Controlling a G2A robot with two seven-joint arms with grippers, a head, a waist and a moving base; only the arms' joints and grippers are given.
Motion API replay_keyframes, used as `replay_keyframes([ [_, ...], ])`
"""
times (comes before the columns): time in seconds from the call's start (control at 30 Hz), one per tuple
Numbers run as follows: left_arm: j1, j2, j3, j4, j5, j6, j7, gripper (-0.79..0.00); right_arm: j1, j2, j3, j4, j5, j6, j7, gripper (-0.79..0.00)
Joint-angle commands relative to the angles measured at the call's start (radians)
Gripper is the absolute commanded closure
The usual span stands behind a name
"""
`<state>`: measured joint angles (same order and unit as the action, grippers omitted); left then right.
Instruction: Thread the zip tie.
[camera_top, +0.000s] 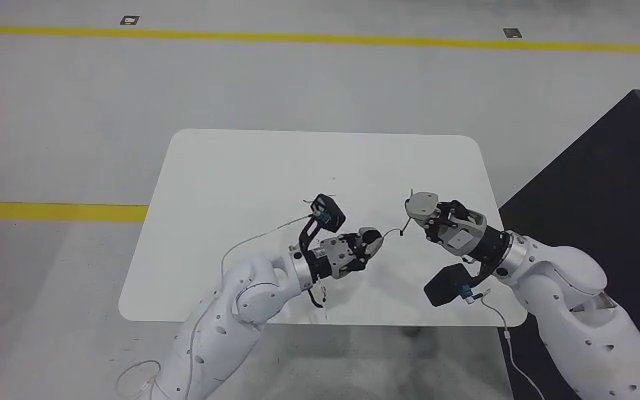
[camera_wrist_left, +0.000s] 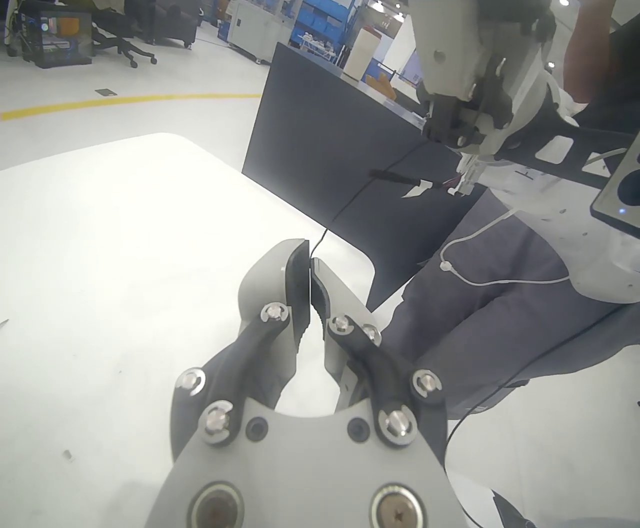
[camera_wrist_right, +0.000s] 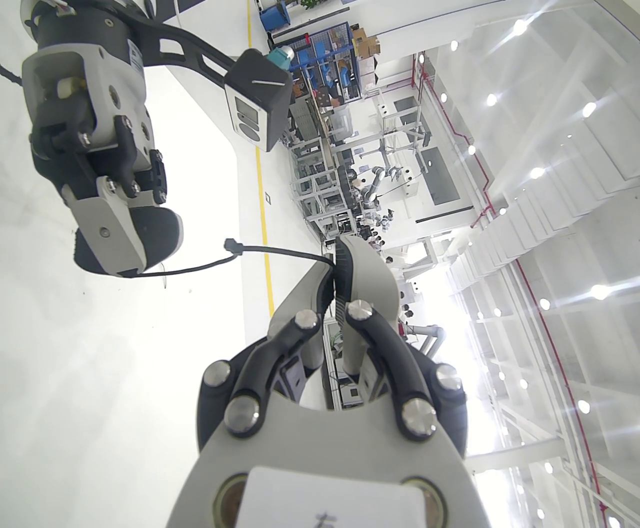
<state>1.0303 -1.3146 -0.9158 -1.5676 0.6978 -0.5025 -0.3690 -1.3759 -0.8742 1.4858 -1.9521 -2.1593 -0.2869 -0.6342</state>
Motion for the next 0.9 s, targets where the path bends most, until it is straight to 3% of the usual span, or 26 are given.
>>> replay_keyframes([
  [0.0,-0.003,0.000,-0.002,0.005,0.000,0.000,0.002,0.000,0.002,0.000,0.000,-0.003,0.000,-0.001,0.002,0.000],
  [0.2,-0.007,-0.001,-0.004,-0.005,0.017,-0.013,0.021,0.000,0.006,-0.002,-0.002,0.001,-0.003,-0.004,0.003,0.000],
  [0.4,0.001,0.002,-0.018,-0.032,0.087,-0.101,0.127,0.000,0.010,-0.003,-0.004,0.000,-0.001,-0.008,0.004,0.000],
  [0.43,0.002,0.004,-0.021,-0.037,0.109,-0.114,0.138,-0.302,0.010,-0.003,-0.004,0.002,0.003,-0.008,0.004,0.000],
  [0.47,0.005,0.005,-0.022,-0.046,0.122,-0.139,0.152,-0.545,0.010,-0.004,-0.004,0.002,0.005,-0.008,0.004,0.000],
  [0.53,0.015,0.008,-0.029,-0.056,0.122,-0.194,0.189,-0.477,0.009,-0.005,-0.005,0.001,0.027,-0.006,-0.003,0.000],
  [0.57,0.016,0.010,-0.035,-0.062,0.135,-0.211,0.199,-0.511,0.009,-0.006,-0.006,-0.002,0.045,-0.009,-0.011,0.000],
  [0.63,0.022,0.013,-0.044,-0.065,0.156,-0.223,0.211,-0.785,0.007,-0.006,0.000,-0.005,0.063,-0.015,-0.020,0.000],
  [0.87,0.026,0.020,-0.095,-0.040,0.170,-0.203,0.234,-0.785,-0.002,-0.011,0.013,-0.009,0.154,-0.029,-0.006,0.000],
])
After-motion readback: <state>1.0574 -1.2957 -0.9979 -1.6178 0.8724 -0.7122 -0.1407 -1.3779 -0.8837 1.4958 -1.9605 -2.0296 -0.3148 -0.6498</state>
